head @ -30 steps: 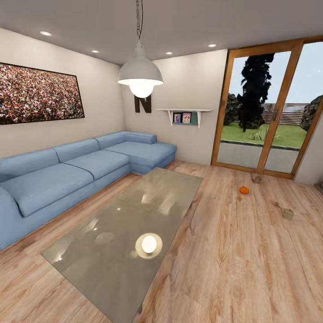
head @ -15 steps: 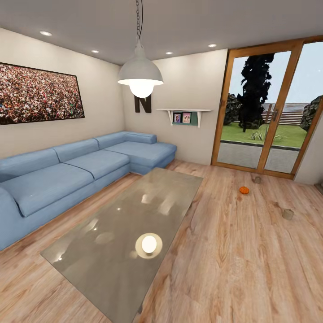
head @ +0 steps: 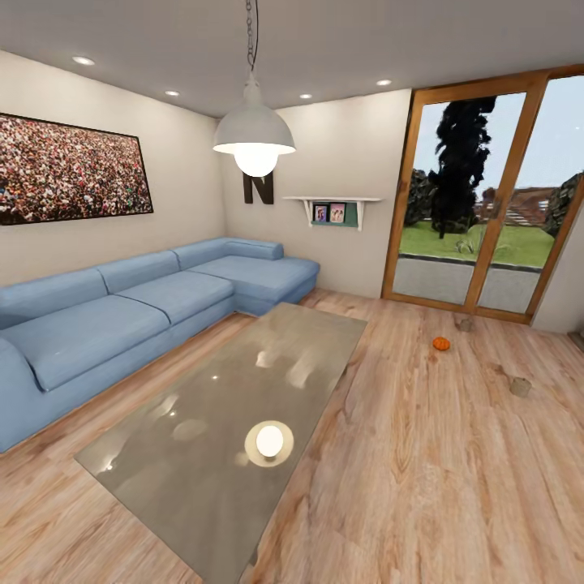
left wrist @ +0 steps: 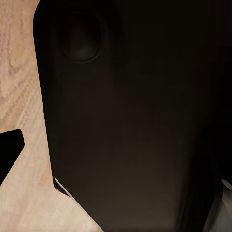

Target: Place each of the two pumpkins and all three candles from the living room inside a cabinet in the living room (use any cabinet), then make sure every cabinet is closed, and position the cauldron so it is next to a table in the living room.

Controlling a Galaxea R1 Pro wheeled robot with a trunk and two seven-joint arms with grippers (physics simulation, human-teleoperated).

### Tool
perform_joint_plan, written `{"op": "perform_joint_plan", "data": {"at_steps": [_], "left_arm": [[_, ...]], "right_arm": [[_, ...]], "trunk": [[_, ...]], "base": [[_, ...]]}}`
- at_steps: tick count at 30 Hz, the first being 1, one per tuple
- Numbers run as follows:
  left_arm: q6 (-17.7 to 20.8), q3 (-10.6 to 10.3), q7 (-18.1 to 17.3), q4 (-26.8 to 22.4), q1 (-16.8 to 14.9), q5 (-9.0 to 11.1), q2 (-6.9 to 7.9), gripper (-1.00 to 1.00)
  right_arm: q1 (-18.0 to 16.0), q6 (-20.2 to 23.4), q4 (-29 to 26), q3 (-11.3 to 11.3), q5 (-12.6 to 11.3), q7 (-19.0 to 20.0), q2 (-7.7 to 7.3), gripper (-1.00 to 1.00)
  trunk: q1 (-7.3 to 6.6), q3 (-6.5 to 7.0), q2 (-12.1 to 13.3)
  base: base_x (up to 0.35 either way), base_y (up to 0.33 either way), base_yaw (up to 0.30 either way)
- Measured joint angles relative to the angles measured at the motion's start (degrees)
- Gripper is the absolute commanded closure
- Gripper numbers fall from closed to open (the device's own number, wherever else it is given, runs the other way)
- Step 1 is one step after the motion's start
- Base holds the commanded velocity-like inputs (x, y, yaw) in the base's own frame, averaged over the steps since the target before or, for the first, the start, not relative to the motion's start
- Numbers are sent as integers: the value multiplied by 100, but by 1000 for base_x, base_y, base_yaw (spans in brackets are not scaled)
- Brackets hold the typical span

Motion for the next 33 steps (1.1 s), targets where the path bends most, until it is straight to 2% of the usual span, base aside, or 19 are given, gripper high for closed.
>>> {"op": "perform_joint_plan", "data": {"at_steps": [13,22,33], "left_arm": [[-148,-67,0,0,0,-30,0,-100],[-174,-78,0,0,0,-39,0,-100],[-184,-80,0,0,0,-39,2,-100]], "right_arm": [[0,-1,0,0,0,0,-1,-100],[0,0,-2,0,0,0,-1,-100],[0,11,0,-19,-14,-3,-7,-100]], "trunk": [[0,0,0],[0,0,0],[0,0,0]], "base": [[-74,-44,-27],[-259,-3,-239],[-30,0,-266]]}}
